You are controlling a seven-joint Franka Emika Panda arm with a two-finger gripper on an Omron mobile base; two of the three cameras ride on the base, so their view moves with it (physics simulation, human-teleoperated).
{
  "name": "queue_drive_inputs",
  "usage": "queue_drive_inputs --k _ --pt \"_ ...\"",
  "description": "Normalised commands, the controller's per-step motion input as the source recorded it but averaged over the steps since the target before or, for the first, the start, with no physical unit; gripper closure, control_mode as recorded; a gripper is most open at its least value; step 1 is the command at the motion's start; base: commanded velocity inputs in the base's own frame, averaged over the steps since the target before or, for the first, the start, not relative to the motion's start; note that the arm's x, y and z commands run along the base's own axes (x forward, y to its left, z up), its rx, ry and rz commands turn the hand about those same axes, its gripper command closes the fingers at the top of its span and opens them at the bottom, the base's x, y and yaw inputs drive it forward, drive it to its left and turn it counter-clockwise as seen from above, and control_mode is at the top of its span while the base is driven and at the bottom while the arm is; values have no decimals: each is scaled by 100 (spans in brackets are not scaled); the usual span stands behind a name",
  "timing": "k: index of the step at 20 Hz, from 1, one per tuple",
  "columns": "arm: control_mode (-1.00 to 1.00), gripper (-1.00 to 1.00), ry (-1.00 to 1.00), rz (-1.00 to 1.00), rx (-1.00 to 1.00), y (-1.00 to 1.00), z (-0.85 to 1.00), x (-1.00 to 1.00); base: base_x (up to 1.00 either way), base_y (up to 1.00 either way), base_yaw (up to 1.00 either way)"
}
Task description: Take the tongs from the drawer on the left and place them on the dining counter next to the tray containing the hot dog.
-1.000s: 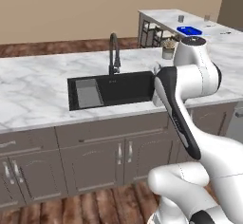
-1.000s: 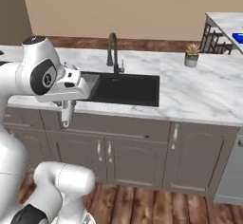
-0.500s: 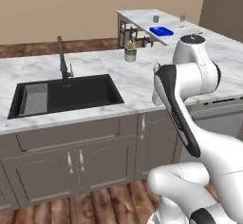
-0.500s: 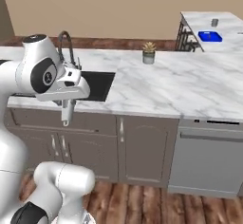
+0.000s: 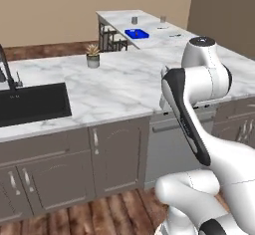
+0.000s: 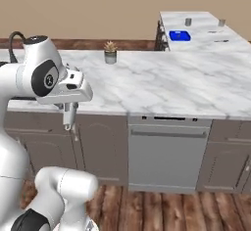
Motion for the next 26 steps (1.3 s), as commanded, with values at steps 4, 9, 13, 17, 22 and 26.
queue_drive_inputs --k 4,9,13,17,22,26 --pt "100 100 0 0 0 0 0 0 -9 -100 -12" --pt "100 100 0 0 0 0 0 0 -1 -100 -11" --pt "100 100 0 0 0 0 0 0 -4 -100 -11" --pt "100 100 0 0 0 0 0 0 -3 -100 -11" --pt "100 100 0 0 0 0 0 0 0 -100 -9" --pt "100 100 0 0 0 0 0 0 0 -100 -8"
